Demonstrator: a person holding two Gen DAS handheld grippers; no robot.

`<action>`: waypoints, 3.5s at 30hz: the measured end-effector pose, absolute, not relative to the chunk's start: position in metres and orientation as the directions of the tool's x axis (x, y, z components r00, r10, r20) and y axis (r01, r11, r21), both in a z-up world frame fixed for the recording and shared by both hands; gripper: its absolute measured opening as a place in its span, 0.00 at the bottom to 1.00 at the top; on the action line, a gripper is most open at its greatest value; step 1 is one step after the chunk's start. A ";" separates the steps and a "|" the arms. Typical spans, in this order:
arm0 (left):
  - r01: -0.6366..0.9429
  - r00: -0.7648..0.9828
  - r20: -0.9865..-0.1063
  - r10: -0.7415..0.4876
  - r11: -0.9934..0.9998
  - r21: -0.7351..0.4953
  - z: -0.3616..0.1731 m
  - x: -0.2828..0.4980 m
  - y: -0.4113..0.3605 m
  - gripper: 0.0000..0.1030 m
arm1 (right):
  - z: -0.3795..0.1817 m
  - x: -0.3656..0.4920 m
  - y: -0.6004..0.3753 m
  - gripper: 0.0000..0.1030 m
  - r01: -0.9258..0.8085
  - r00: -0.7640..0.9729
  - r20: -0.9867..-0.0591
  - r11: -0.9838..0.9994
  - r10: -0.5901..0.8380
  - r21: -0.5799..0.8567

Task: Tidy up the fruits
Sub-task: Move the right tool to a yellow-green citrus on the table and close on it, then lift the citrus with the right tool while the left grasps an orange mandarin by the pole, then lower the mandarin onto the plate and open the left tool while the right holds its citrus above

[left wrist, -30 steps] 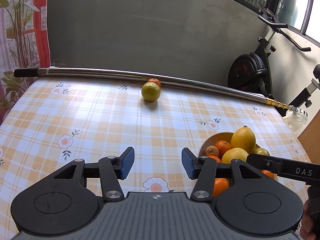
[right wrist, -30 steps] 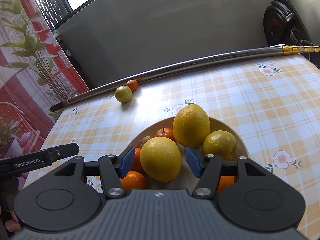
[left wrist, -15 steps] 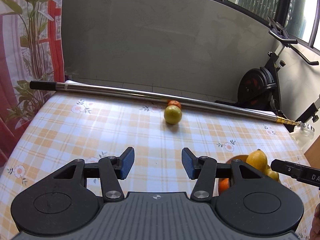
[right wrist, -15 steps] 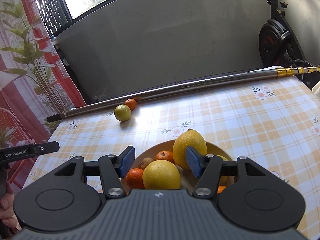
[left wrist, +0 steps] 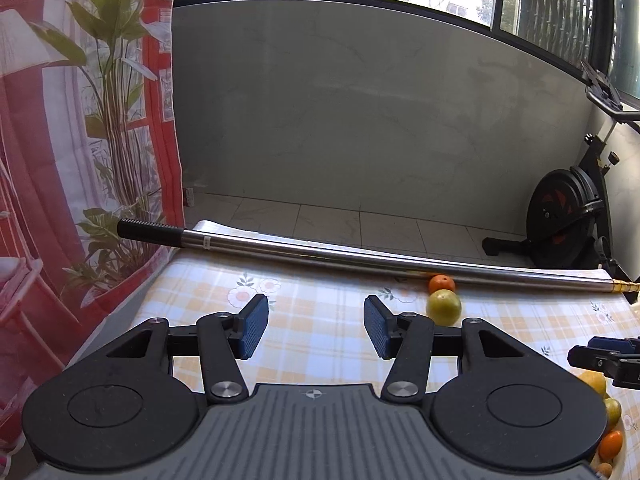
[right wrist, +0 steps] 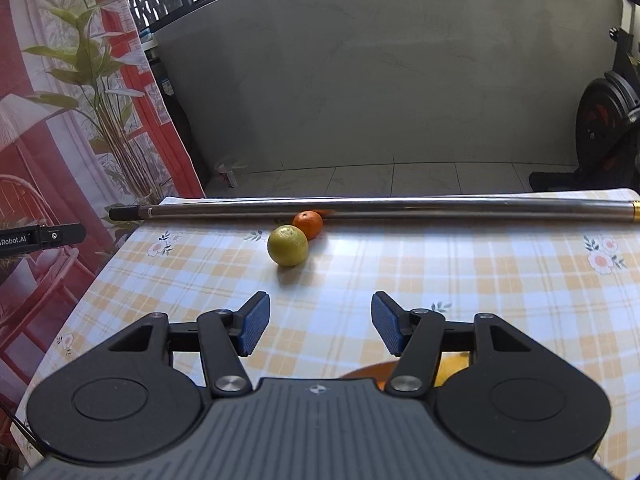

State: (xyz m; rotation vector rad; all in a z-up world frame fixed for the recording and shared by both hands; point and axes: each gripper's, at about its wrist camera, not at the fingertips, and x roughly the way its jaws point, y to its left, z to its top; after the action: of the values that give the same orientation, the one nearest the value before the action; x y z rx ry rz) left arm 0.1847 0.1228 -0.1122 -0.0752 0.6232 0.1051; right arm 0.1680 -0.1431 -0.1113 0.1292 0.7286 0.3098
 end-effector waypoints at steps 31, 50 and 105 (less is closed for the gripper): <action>-0.214 0.757 -0.648 0.085 0.969 -0.123 -0.159 0.214 0.177 0.54 | -0.189 0.317 -0.048 0.58 -0.224 0.598 -0.756 0.961 0.266 0.161; -0.152 0.751 -0.659 0.040 0.982 -0.114 -0.161 0.226 0.154 0.54 | -0.165 0.272 -0.081 0.48 -0.251 0.619 -0.709 0.941 0.338 0.229; 0.413 0.664 -0.698 -0.268 0.910 0.044 -0.151 0.227 -0.060 0.38 | -0.131 0.077 -0.279 0.48 0.082 0.819 -0.553 0.922 0.155 0.379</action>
State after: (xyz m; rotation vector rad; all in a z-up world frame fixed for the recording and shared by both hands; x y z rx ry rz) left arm 0.2269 -0.0600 -0.1514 0.2053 0.7516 -0.3877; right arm 0.0771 -0.2786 -0.1309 0.4027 0.6144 0.0398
